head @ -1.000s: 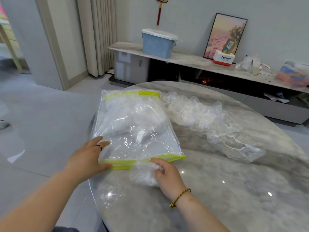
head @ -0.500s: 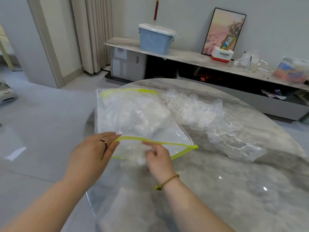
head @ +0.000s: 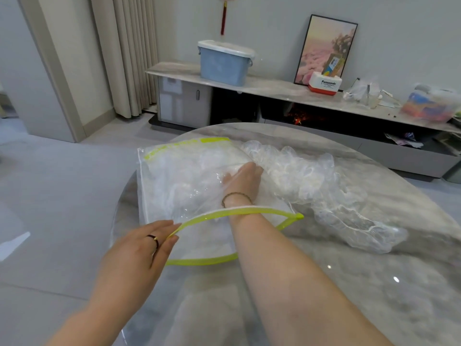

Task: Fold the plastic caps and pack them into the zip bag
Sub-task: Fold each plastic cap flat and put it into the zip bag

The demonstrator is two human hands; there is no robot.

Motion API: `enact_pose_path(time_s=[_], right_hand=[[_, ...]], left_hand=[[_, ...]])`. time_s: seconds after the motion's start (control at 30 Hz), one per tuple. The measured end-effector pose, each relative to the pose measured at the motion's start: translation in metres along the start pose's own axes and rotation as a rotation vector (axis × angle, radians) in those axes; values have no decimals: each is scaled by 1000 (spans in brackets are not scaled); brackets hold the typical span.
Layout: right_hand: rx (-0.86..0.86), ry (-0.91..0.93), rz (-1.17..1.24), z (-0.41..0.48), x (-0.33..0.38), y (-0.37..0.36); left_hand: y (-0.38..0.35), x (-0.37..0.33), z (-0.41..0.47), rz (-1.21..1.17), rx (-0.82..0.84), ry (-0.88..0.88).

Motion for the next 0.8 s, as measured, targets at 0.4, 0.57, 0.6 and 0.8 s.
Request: enact_pose_path(time_s=[0.4, 0.57, 0.6, 0.8], right_hand=[[307, 51, 333, 6, -14, -39], [344, 350, -61, -14, -19, -34], [358, 384, -101, -18, -23, -34], [461, 451, -155, -48, -64, -14]], left_hand=[[-33, 8, 5, 59, -10, -175], [-58, 8, 5, 213, 74, -155], [-62, 6, 5, 282, 69, -183], [-72, -21, 2, 386, 57, -234]])
Point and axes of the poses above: each hand's wrist, its own z-axis towards the middle knuckle, its own y-axis out of the back of the hand, x = y × z, the point moved 10 cm from there along z, towards the middle knuckle, and after that the axes turned 15 degrees about -z, right-handed, at the moved point
